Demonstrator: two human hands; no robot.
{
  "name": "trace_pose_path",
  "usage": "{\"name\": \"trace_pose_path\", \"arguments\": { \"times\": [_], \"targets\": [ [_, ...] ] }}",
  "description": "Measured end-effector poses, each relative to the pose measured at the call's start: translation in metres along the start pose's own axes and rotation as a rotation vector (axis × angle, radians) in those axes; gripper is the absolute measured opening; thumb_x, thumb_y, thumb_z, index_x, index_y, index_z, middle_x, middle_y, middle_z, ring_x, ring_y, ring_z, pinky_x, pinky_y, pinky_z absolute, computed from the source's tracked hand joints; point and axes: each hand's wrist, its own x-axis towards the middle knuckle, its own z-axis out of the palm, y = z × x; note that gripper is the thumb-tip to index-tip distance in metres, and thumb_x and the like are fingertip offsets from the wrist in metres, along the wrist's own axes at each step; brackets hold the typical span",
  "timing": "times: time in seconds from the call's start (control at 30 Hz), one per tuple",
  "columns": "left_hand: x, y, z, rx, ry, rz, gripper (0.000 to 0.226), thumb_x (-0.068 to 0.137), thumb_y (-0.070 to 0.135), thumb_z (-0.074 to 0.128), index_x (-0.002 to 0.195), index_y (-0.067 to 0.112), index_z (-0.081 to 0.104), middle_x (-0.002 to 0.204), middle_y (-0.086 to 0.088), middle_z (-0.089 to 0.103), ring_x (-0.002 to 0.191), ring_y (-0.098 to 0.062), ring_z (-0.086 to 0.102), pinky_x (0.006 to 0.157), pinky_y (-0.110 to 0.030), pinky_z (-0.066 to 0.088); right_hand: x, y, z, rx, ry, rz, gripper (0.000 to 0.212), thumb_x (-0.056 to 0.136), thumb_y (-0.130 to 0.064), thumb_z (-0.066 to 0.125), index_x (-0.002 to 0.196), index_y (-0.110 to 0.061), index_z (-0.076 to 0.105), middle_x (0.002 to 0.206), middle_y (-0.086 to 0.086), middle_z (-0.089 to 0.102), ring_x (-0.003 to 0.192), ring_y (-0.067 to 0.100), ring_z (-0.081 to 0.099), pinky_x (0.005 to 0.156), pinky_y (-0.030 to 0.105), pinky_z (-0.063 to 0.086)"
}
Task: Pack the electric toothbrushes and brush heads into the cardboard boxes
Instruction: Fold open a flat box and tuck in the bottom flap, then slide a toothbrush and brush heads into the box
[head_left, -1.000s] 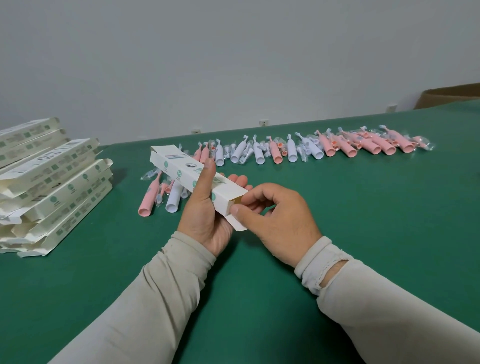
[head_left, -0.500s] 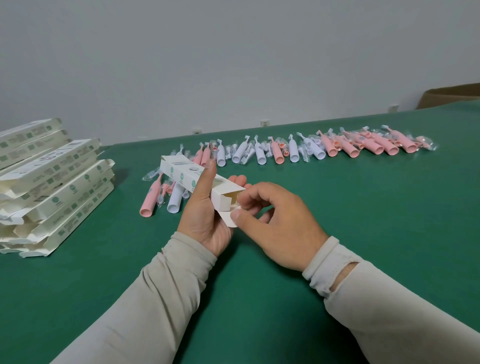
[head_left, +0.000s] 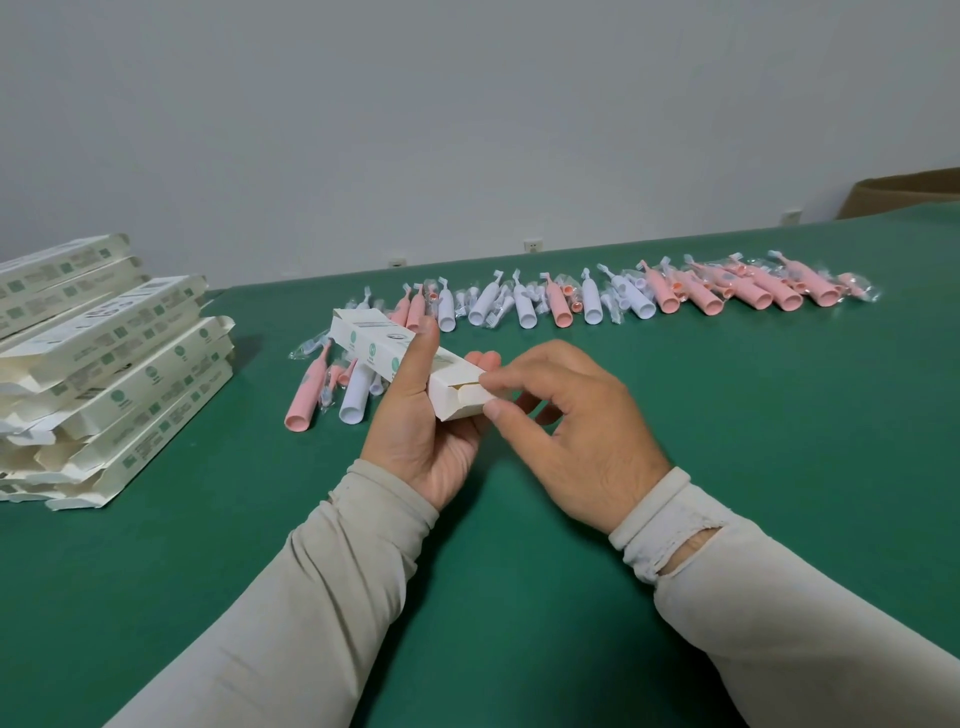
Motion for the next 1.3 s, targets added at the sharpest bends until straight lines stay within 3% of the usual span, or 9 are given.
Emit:
{"name": "trace_pose_path", "arguments": {
  "times": [0.07,0.2,0.33,0.53,0.7,0.83,0.93,1.1,1.3],
  "targets": [
    [-0.001,0.0,0.001,0.011,0.012,0.001,0.07,0.078,0.04,0.073,0.136,0.014,0.044,0.094,-0.015,0.054,0.081,-0.021,0.063,0.063,-0.034,0.059,0.0,0.0,0.0,-0.011,-0.004,0.006,0.016,0.088,-0.031,0.067,0.102,-0.028,0.076,0.095,-0.017,0.059,0.088,0.007,0.06,0.075,0.018,0.047],
    [-0.001,-0.002,0.001,0.023,-0.019,0.002,0.068,0.08,0.039,0.073,0.139,0.018,0.047,0.094,-0.012,0.056,0.081,-0.019,0.064,0.065,-0.033,0.058,0.0,-0.001,-0.001,-0.012,-0.004,0.017,0.012,0.088,-0.03,0.068,0.095,-0.026,0.077,0.093,-0.016,0.059,0.086,0.007,0.06,0.074,0.019,0.046],
    [-0.005,-0.004,0.0,0.065,-0.116,-0.06,0.028,0.089,0.036,0.07,0.108,0.016,0.071,0.083,-0.009,0.059,0.07,-0.021,0.067,0.064,-0.034,0.058,0.001,-0.003,-0.005,-0.07,0.05,0.042,0.012,0.081,-0.039,0.07,0.082,-0.028,0.067,0.087,-0.016,0.057,0.077,0.007,0.058,0.068,0.026,0.049],
    [-0.008,0.001,0.001,0.273,-0.074,-0.045,0.049,0.073,0.045,0.08,0.108,0.015,0.063,0.085,-0.009,0.064,0.078,-0.024,0.069,0.066,-0.037,0.059,0.004,0.002,-0.006,0.05,-0.017,0.18,0.014,0.079,-0.033,0.077,0.087,-0.029,0.065,0.092,-0.015,0.059,0.072,0.006,0.056,0.066,0.021,0.047],
    [-0.005,0.016,-0.018,1.501,-0.078,0.468,0.087,0.072,0.05,0.083,0.144,0.044,0.033,0.132,0.02,0.052,0.111,-0.004,0.055,0.093,-0.021,0.045,0.017,0.009,-0.018,0.472,0.17,0.511,0.02,0.088,-0.041,0.07,0.098,-0.024,0.067,0.091,-0.006,0.067,0.068,0.007,0.061,0.06,0.022,0.047],
    [-0.002,0.03,-0.033,1.983,-0.089,0.379,0.087,0.073,0.055,0.08,0.145,0.048,0.031,0.128,0.011,0.051,0.114,-0.014,0.051,0.099,-0.041,0.046,0.022,0.014,-0.038,0.771,0.223,0.702,0.06,0.079,-0.072,0.052,0.108,-0.023,0.07,0.097,-0.001,0.075,0.059,0.014,0.062,0.043,0.024,0.041],
    [-0.002,0.035,-0.036,2.028,-0.056,0.407,0.071,0.073,0.05,0.082,0.134,0.043,0.045,0.114,0.012,0.049,0.108,-0.015,0.051,0.094,-0.041,0.047,0.023,0.018,-0.046,0.809,0.189,0.775,0.058,0.084,-0.069,0.051,0.103,-0.018,0.069,0.096,0.006,0.077,0.058,0.015,0.063,0.045,0.024,0.045],
    [-0.004,0.03,-0.035,2.031,-0.054,0.411,0.072,0.067,0.087,0.055,0.121,0.04,0.047,0.107,0.014,0.049,0.099,-0.012,0.048,0.084,-0.035,0.043,0.024,0.021,-0.038,0.757,0.246,0.831,0.011,0.1,-0.007,0.054,0.098,-0.004,0.065,0.076,0.012,0.073,0.055,0.014,0.065,0.05,0.024,0.052],
    [-0.002,0.033,-0.032,1.959,-0.042,0.521,0.066,0.066,0.094,0.041,0.096,0.036,0.053,0.088,0.016,0.055,0.08,-0.003,0.05,0.068,-0.033,0.045,0.021,0.02,-0.032,1.045,0.206,0.908,0.013,0.102,-0.009,0.051,0.104,0.001,0.06,0.068,0.009,0.069,0.052,0.012,0.063,0.048,0.024,0.053]
  ]
}}
